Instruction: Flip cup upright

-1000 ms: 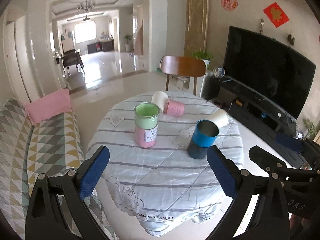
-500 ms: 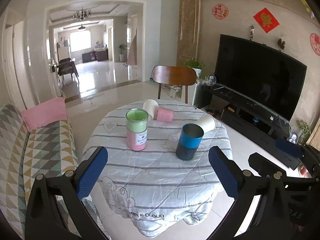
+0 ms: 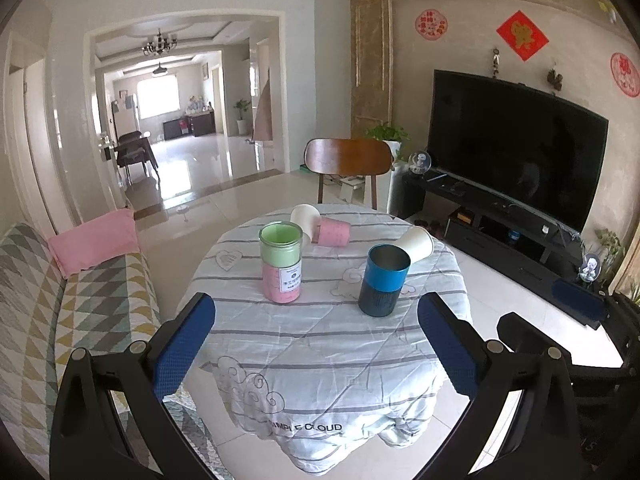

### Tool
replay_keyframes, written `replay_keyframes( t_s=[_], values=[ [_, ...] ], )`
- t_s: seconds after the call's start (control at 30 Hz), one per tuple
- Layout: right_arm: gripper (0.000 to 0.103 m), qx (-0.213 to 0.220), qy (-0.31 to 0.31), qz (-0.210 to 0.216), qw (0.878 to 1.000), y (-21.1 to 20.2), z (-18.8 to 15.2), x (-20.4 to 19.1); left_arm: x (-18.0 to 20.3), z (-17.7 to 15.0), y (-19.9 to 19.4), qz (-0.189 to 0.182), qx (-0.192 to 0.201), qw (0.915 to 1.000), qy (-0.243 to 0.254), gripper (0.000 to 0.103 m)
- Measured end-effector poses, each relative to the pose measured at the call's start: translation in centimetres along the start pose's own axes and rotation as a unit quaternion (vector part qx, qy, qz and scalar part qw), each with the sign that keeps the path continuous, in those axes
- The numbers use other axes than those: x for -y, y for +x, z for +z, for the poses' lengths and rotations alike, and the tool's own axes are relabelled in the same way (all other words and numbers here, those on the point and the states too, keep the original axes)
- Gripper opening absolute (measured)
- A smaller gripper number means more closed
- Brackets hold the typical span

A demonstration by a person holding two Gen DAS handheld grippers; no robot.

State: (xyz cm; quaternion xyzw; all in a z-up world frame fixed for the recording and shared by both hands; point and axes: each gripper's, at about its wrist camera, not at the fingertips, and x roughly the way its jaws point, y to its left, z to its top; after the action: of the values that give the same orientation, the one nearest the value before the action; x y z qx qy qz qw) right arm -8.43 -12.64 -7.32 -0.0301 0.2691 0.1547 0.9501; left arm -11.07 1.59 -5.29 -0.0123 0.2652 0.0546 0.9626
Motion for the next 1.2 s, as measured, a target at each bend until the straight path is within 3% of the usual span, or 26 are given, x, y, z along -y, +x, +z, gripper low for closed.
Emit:
replay_keyframes(
  t_s=[0.67, 1.2],
  values=[
    [0.079, 0.001, 0.007, -0.002, 1.0, 0.4, -0.4, 0.3, 1.2, 0.1, -0.8, -0.01, 0.02, 0.9996, 0.019, 0.103],
    [0.079, -0.016, 0.018, 0.002, 1.0, 1.6, -0.6, 1.4, 1.8, 0.4, 0.6, 0.0, 0.005, 0.9998, 0.02, 0.103]
  ],
)
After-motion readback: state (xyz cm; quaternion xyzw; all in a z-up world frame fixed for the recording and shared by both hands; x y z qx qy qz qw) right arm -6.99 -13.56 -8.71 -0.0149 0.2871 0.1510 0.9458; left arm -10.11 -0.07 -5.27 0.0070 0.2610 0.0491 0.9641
